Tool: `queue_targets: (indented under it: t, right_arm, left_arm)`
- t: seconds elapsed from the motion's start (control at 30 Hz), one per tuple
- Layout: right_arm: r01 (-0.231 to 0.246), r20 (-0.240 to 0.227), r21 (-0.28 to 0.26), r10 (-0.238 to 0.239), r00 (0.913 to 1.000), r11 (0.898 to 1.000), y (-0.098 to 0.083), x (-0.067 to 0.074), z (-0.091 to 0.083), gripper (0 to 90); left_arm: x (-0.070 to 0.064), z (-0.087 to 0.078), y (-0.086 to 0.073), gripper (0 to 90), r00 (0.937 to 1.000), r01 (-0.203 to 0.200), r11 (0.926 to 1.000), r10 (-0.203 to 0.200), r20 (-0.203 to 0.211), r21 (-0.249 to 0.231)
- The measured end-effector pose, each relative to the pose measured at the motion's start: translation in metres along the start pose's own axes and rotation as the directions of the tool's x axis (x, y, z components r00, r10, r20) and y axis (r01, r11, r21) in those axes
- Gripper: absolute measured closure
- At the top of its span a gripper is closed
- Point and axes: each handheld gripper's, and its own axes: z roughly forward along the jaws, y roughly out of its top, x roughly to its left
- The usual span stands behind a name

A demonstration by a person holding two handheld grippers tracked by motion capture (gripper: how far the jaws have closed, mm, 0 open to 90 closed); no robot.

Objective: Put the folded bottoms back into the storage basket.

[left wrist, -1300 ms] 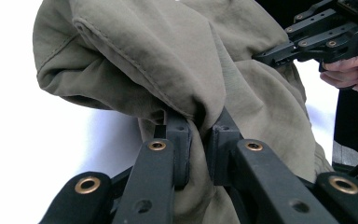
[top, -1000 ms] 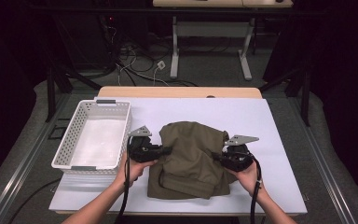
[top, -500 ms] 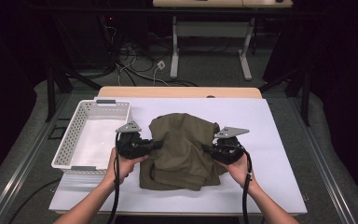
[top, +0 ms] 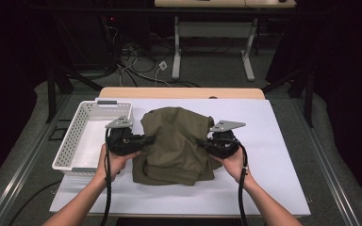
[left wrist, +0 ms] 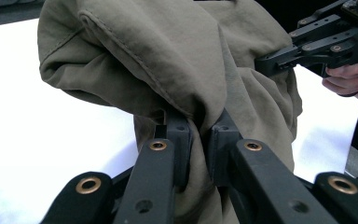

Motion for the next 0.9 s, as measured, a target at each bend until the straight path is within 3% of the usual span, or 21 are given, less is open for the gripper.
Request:
queue_targets:
  t: [0.33, 0.9]
  right_arm:
    - [0.011, -0.018, -0.018, -0.012, 0.9998, 1.0, 0.018, 0.007, 0.012, 83.4]
    - [-0.002, -0.054, -0.051, 0.0, 0.9985, 0.999, 0.042, 0.015, 0.026, 83.5]
  left_arm:
    - [0.009, -0.021, 0.01, 82.3, 0.998, -0.01, 0.9998, 0.011, -0.062, 0.017]
    - [0.015, -0.048, 0.031, 82.3, 0.9934, -0.01, 0.9995, 0.013, -0.114, 0.031]
